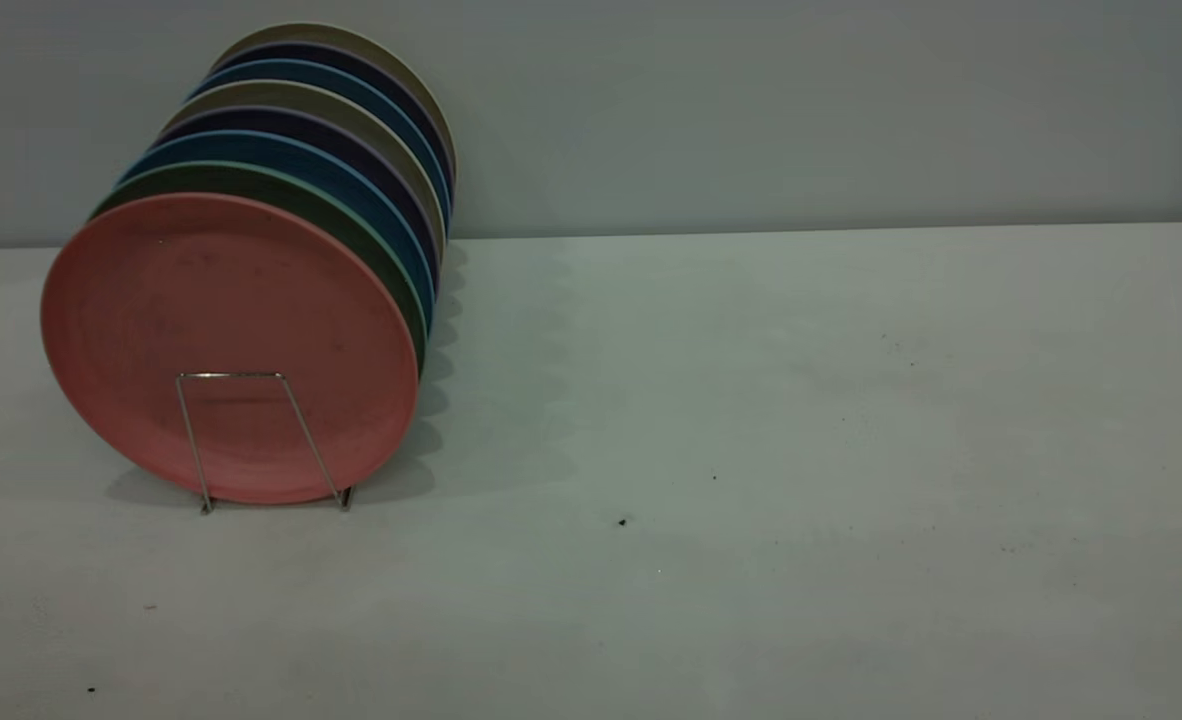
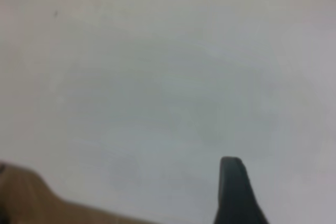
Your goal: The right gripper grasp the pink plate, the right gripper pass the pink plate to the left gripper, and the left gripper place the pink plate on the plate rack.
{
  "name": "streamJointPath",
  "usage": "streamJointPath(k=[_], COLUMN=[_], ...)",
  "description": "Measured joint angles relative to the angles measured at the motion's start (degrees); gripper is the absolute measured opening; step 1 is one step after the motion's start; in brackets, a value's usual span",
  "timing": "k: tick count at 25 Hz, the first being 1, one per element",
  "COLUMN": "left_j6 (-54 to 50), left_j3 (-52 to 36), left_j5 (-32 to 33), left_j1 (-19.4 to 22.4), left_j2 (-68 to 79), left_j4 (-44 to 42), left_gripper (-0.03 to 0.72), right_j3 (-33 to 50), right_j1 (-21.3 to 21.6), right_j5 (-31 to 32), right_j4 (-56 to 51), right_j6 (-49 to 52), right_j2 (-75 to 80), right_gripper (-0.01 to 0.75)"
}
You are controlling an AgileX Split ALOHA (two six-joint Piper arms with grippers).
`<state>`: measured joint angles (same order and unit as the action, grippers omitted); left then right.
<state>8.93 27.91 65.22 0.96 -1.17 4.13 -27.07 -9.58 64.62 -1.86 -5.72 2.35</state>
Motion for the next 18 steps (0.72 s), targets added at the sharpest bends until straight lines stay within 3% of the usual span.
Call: streamJointPath(k=[4,18], left_j6=[0.0,-0.2], left_j3=[0.0,0.0], left_j5=[0.0,0.0], left_j1=[-2.3,-2.4], left_j2=[-0.1,-0.1], left_j4=[0.0,0.4], left_gripper=[0.414,0.412], right_j3=[0.0,0.0], right_j1=[0.9,1.0], right_j5=[0.4,0.4], right_j4=[0.0,-0.1], right_j6=[0.0,0.0], right_j2=[-3.3,-3.3], right_gripper=[0.47,0.47])
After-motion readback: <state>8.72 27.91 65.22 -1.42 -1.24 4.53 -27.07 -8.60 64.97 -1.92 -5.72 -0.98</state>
